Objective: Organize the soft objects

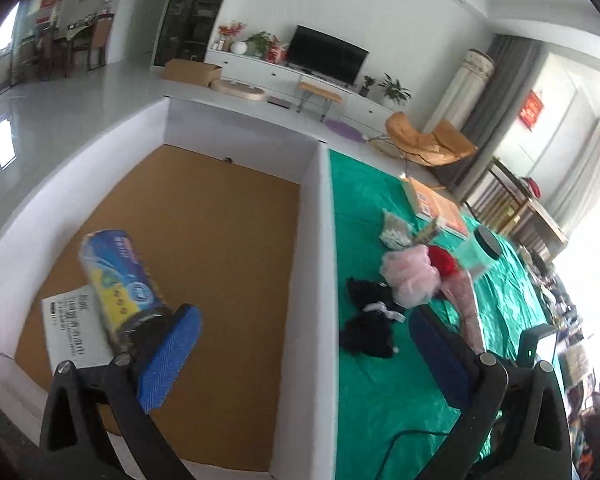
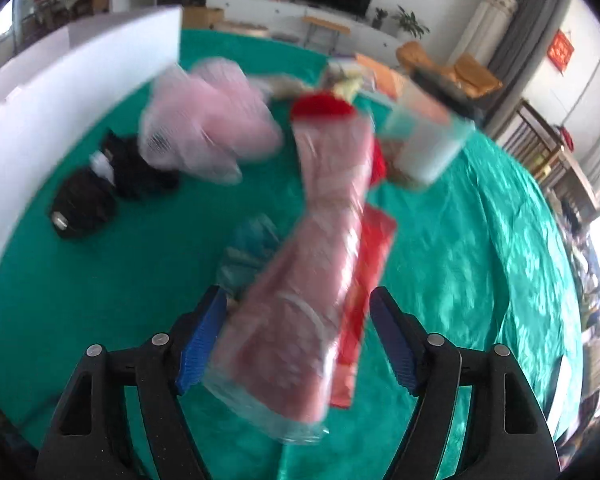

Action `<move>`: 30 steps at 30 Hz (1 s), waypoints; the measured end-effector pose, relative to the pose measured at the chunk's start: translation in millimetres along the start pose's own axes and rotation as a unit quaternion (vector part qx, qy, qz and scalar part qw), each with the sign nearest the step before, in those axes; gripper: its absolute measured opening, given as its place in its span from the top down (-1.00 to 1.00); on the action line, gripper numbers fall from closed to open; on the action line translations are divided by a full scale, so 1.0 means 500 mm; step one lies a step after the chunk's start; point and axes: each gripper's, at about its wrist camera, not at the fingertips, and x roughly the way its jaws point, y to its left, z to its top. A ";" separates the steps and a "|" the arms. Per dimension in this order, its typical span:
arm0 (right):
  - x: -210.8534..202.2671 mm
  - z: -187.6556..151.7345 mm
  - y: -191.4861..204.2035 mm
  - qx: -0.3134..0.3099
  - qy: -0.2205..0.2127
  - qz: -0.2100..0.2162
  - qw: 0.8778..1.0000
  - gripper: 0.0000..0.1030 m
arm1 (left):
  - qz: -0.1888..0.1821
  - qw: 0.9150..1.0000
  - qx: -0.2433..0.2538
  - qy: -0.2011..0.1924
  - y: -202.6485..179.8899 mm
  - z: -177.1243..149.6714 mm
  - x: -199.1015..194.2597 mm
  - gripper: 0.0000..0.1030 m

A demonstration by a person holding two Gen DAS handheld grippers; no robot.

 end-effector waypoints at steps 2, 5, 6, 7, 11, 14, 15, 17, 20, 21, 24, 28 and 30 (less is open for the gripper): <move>0.027 -0.037 -0.118 0.100 -0.003 0.012 0.995 -0.46 | -0.019 0.999 0.032 0.008 -0.055 -0.014 0.006 -1.00; 0.029 -0.056 -0.293 0.223 -0.029 -0.038 0.974 -0.44 | -0.051 0.995 0.084 0.030 -0.148 -0.040 0.035 -1.00; 0.025 -0.058 -0.344 0.253 -0.041 -0.050 0.965 -0.45 | -0.060 0.993 0.098 0.042 -0.178 -0.051 0.050 -1.00; 0.019 -0.058 -0.384 0.276 -0.050 -0.051 0.958 -0.49 | -0.067 0.990 0.109 0.055 -0.205 -0.065 0.064 -1.00; -0.001 -0.072 -0.428 0.285 -0.080 -0.014 0.955 -0.51 | -0.067 0.978 0.158 0.119 -0.292 -0.139 0.171 -1.00; 0.005 -0.127 -0.407 0.271 -0.079 -0.007 0.959 -0.52 | -0.054 0.972 0.171 0.151 -0.328 -0.177 0.249 -1.00; -0.011 -0.165 -0.403 0.271 -0.077 -0.005 0.960 -0.52 | -0.050 0.971 0.178 0.154 -0.338 -0.186 0.269 -1.00; -0.004 -0.205 -0.408 0.276 -0.063 -0.001 0.959 -0.52 | -0.041 0.968 0.201 0.147 -0.360 -0.199 0.301 -1.00; -0.041 -0.214 -0.396 0.274 -0.067 0.001 0.960 -0.52 | -0.019 0.964 0.224 0.140 -0.378 -0.210 0.341 -1.00; -0.033 -0.210 -0.401 0.270 -0.068 0.007 0.960 -0.53 | -0.011 0.964 0.226 0.141 -0.381 -0.211 0.354 -1.00; -0.035 -0.215 -0.388 0.258 -0.062 0.002 0.964 -0.58 | 0.013 0.963 0.237 0.129 -0.379 -0.211 0.375 -1.00; -0.021 -0.205 -0.382 0.244 -0.058 -0.006 0.968 -0.69 | 0.018 0.963 0.244 0.116 -0.373 -0.214 0.382 -1.00; -0.016 -0.212 -0.371 0.238 -0.056 -0.013 0.969 -0.73 | 0.019 0.963 0.244 0.115 -0.373 -0.215 0.386 -1.00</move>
